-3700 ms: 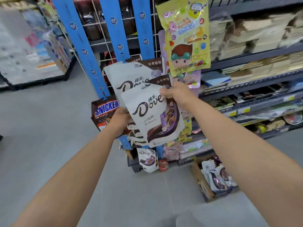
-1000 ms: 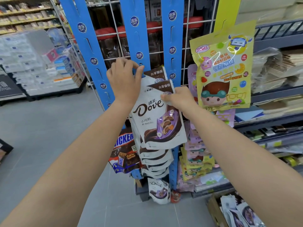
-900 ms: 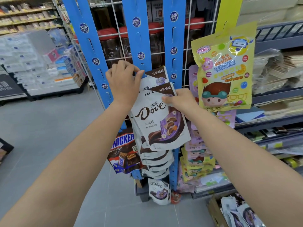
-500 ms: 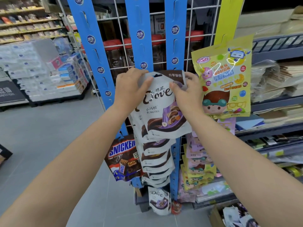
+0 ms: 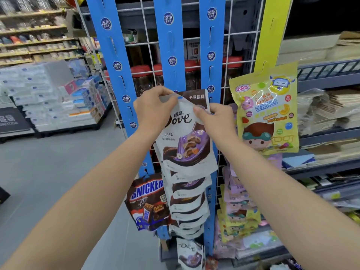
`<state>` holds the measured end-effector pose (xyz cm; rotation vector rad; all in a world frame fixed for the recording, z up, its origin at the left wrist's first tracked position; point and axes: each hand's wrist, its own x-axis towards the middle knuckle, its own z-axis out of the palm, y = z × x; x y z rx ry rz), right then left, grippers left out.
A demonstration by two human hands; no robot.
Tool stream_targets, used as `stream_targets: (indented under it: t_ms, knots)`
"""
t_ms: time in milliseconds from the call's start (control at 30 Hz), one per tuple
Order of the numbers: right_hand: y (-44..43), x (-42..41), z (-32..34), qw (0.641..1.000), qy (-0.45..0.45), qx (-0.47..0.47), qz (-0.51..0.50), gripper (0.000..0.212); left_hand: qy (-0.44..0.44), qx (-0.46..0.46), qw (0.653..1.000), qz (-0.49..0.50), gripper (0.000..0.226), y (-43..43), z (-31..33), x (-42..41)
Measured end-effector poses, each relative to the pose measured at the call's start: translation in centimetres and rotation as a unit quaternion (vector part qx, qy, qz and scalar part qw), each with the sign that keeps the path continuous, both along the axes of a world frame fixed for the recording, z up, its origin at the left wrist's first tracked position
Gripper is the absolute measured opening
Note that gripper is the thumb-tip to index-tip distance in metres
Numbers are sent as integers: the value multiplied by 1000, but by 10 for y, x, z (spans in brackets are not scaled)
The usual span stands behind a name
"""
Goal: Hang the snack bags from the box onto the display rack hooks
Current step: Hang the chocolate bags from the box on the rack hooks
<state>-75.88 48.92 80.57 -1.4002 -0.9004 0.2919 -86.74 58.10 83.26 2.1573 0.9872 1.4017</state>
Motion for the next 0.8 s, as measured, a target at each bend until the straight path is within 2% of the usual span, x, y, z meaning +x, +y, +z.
stream_targets:
  t_ms: [133, 233, 400, 567, 800]
  knots:
    - [-4, 6, -4, 1000, 1, -9, -11, 28, -30, 33, 999, 23, 16, 2, 4, 2]
    - [-6, 14, -6, 999, 24, 18, -41, 15, -57, 60, 996, 28, 21, 11, 12, 4]
    - [-3, 19, 12, 997, 17, 28, -64, 4, -36, 105, 992, 61, 18, 14, 25, 12]
    - [-2, 22, 25, 997, 33, 17, -61, 22, -16, 97, 992, 76, 20, 19, 31, 18]
    - [-3, 21, 29, 996, 61, 15, -56, 21, 9, 2, 998, 67, 12, 19, 45, 18]
